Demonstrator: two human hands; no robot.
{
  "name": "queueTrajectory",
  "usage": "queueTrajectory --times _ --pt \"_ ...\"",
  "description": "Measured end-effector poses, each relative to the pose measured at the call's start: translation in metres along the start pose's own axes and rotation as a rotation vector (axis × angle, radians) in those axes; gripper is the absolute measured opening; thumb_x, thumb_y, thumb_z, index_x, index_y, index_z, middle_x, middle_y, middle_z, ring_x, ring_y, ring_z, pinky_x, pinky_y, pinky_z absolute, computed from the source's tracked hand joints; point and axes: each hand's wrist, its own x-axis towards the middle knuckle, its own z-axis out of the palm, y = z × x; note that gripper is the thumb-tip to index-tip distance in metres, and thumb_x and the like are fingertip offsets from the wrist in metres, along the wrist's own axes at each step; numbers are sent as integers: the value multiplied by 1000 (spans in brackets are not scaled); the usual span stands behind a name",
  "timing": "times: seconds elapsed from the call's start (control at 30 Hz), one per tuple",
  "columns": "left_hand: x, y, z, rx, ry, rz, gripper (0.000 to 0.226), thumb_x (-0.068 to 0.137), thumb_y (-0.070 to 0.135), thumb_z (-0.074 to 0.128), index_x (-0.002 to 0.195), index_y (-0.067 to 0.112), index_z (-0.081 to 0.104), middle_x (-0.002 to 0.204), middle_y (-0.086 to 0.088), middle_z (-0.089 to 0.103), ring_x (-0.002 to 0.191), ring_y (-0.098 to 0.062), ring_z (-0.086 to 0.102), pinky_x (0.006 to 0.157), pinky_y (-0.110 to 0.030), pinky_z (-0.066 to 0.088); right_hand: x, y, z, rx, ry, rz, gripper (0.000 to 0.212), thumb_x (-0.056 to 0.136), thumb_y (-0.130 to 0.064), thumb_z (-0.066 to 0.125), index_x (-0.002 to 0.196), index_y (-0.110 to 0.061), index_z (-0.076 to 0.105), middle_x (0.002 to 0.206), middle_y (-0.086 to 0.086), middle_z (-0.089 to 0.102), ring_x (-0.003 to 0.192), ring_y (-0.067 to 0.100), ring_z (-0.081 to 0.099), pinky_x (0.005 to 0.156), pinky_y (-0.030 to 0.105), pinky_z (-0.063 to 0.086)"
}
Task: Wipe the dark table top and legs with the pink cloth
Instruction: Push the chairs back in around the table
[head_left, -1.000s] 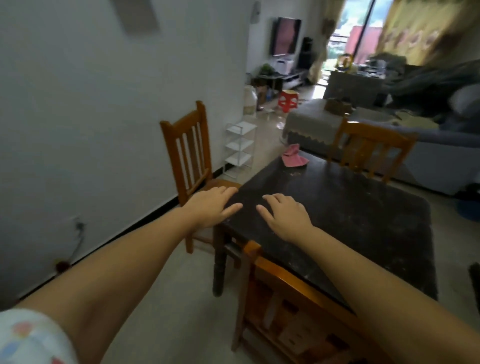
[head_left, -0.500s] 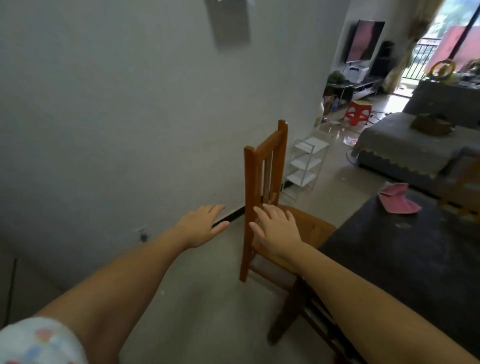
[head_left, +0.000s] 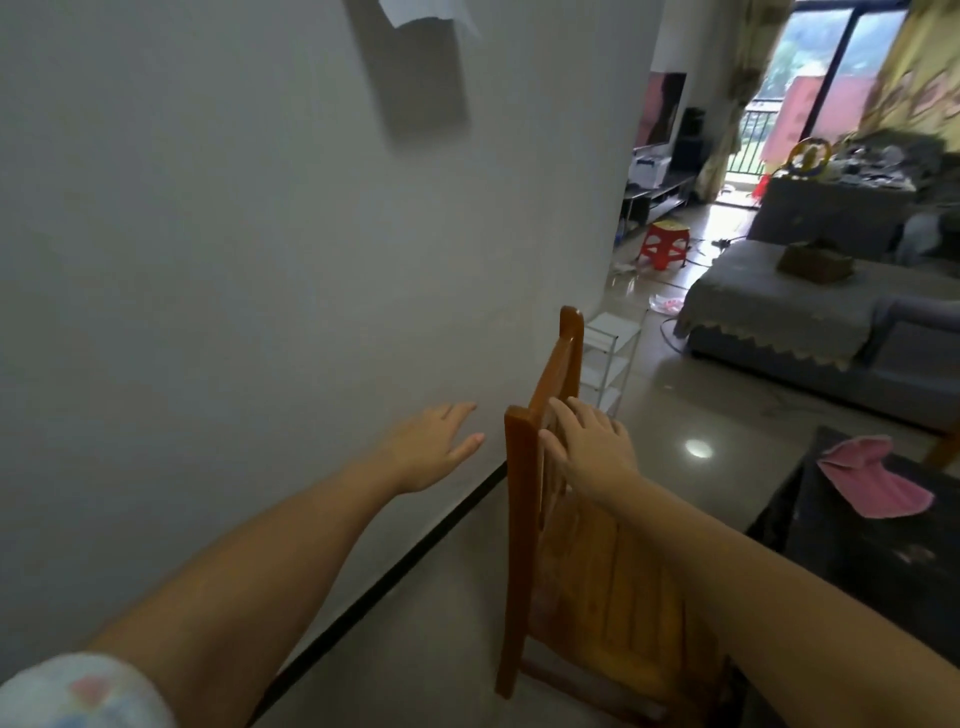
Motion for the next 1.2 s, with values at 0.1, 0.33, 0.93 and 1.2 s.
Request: queueTrajectory --times 0.1,0.33,0.93,1.2 --pt "61 -21 1 -17 -5 27 58 95 51 28 144 20 22 145 -5 35 128 -20 37 101 -36 33 56 1 9 108 0 114 61 97 -54 29 149 -23 21 154 5 26 141 26 25 113 50 26" --pt "177 -42 18 -17 -91 215 53 96 46 31 142 19 27 142 -5 39 126 -21 39 100 -37 36 134 -2 51 559 -202 449 88 83 -53 59 148 -24 8 133 17 47 110 32 58 88 47 54" --pt "403 -8 79 -159 -228 1152 68 83 51 14 54 4 55 55 -10 56 51 -23 50 59 -35 44 194 -52 38 346 -148 1191 24 93 -16 51 114 -14 39 101 10 59 91 29 60 69 37 48" --pt "414 1 97 -344 -39 1352 43 85 31 31 44 19 35 43 6 32 38 -14 30 46 -11 13 190 -56 38 211 -96 1263 34 94 -14 52 125 -13 38 102 11 61 90 30 59 61 35 40"
